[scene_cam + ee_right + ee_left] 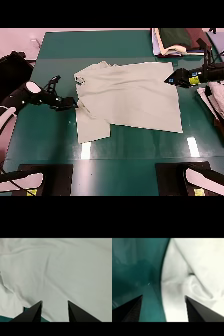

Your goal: Fold the shirts.

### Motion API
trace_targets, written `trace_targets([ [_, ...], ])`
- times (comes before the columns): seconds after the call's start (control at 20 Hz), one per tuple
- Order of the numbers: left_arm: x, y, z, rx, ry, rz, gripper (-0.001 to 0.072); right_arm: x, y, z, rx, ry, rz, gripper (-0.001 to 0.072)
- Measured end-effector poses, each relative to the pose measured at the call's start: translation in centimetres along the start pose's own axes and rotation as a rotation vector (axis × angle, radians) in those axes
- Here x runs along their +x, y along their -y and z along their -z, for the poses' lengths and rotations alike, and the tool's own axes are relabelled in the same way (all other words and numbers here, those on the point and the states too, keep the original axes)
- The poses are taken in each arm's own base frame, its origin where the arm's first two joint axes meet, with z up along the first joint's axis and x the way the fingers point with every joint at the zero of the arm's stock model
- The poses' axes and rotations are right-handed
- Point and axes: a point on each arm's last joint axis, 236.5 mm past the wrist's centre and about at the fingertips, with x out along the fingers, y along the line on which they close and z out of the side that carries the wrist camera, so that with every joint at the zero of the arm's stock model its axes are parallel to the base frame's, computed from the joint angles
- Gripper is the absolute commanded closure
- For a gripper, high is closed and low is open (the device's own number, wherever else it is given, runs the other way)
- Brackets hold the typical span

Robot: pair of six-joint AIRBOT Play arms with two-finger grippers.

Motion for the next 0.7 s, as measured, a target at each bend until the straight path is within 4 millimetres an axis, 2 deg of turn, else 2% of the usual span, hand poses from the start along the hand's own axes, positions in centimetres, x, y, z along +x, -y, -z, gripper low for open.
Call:
trace_targets([
  [0.2, 1.6, 1.8, 0.4, 0.036, 0.008, 0.015, 0.0097, -0.9, -1.0, 0.2, -0.014, 0.032, -0.013, 0.0348],
  [0.25, 1.8, 2.0, 0.4, 0.031, 0.011, 0.017, 0.0266, -1.1, -1.2, 0.2, -0.018, 0.039, -0.015, 0.0347],
  [0.3, 2.1, 2.0, 0.5, 0.029, 0.009, 0.015, 0.0500, -1.4, -1.4, 0.2, -0.022, 0.045, -0.017, 0.0348],
  [0.35, 2.3, 2.0, 0.6, 0.031, 0.001, 0.013, 0.0687, -1.6, -1.6, 0.2, -0.027, 0.051, -0.017, 0.0348],
  [0.45, 2.0, 2.6, 0.1, 0.036, 0.007, 0.022, 0.0682, -2.1, -1.6, 0.3, -0.029, 0.057, -0.016, 0.0348],
  [0.55, 1.3, 3.2, -0.5, 0.054, 0.000, 0.028, 0.0682, -2.6, -0.6, 1.0, -0.009, 0.050, 0.004, 0.0348],
  [0.6, 0.9, 3.5, -0.9, 0.068, 0.000, 0.027, 0.0683, -2.8, 0.4, 1.7, 0.011, 0.039, 0.022, 0.0347],
  [0.7, 0.0, 3.8, -1.4, 0.099, -0.010, 0.022, 0.0683, -3.1, 4.3, 4.3, 0.084, 0.003, 0.100, 0.0337],
])
